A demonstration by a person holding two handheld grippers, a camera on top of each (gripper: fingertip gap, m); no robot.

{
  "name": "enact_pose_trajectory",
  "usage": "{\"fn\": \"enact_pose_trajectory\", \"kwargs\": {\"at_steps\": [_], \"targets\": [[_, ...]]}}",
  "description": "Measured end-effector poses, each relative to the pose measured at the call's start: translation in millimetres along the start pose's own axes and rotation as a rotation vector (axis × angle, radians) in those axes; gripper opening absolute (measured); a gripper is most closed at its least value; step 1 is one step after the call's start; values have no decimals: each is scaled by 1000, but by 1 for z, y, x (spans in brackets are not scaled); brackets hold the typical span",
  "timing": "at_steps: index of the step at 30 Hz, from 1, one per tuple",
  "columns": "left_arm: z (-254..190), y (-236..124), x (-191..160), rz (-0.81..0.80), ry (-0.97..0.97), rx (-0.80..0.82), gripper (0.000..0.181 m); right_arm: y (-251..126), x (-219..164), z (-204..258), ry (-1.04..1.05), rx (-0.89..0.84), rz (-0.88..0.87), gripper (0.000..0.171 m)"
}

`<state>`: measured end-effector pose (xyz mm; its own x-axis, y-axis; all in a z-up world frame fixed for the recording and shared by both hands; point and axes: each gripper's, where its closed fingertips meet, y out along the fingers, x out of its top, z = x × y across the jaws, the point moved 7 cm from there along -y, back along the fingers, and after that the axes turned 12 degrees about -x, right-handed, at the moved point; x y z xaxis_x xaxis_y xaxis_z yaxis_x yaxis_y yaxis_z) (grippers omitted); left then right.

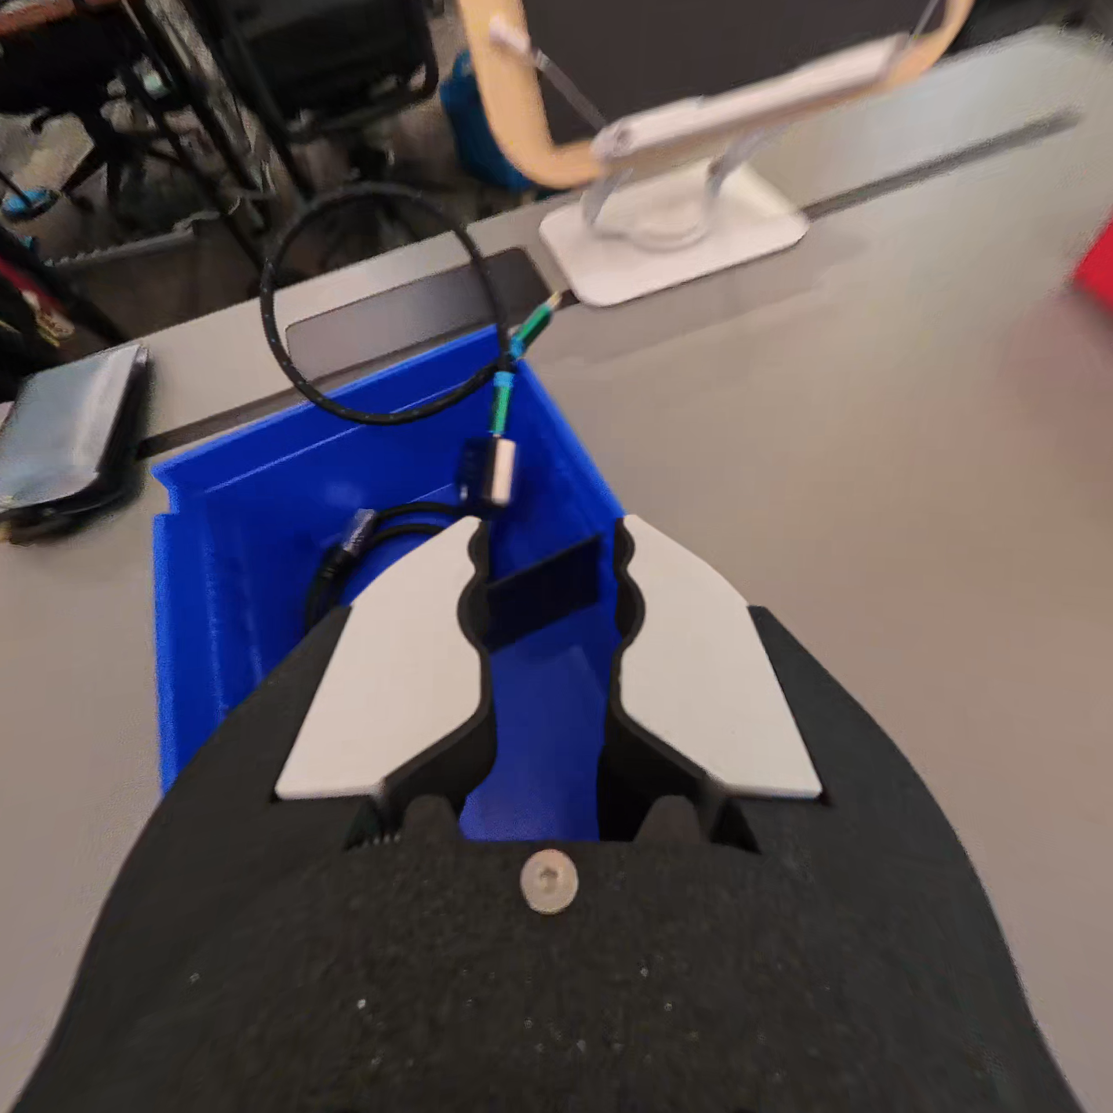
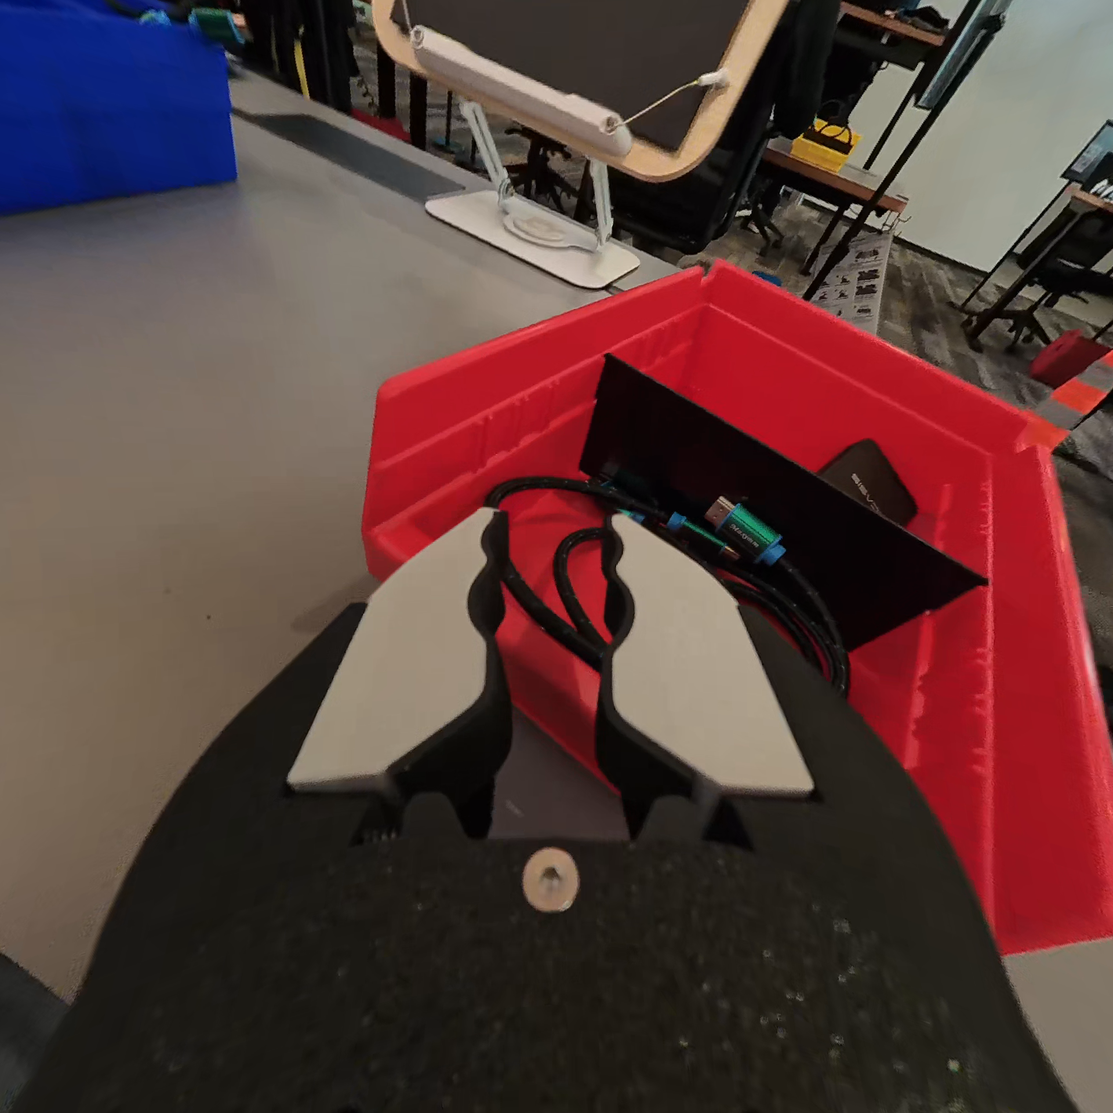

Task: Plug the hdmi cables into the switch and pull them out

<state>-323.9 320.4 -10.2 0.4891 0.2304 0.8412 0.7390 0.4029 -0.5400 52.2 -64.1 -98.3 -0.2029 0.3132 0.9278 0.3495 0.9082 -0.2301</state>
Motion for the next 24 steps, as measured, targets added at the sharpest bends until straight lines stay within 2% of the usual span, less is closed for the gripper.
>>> {"fn": "enact_pose_trajectory", "kwargs": {"at_steps": [2,6,8,12,16,19,24], "targets": [[22,34,3,125,58,45,39,0,-2,2,-19,10,8,29],[38,94,-3,327,163,38,38,-6,3,0,-2,11,-16,29],[40,110,0,357,178,13,27,-7,2,-1,4,10,-15,29],[50,127,4,463,195,36,24,-7,2,-2,13,19,-14,29],[55,128,3,534,137,28,38,-7,1,1,2,30,-10,29],[58,134,-11,649,168,67,39,-6,1,3,10,46,-12,29],[68,146,-9,603,143,27,33,-4,1,7,-3,61,0,29]]}}
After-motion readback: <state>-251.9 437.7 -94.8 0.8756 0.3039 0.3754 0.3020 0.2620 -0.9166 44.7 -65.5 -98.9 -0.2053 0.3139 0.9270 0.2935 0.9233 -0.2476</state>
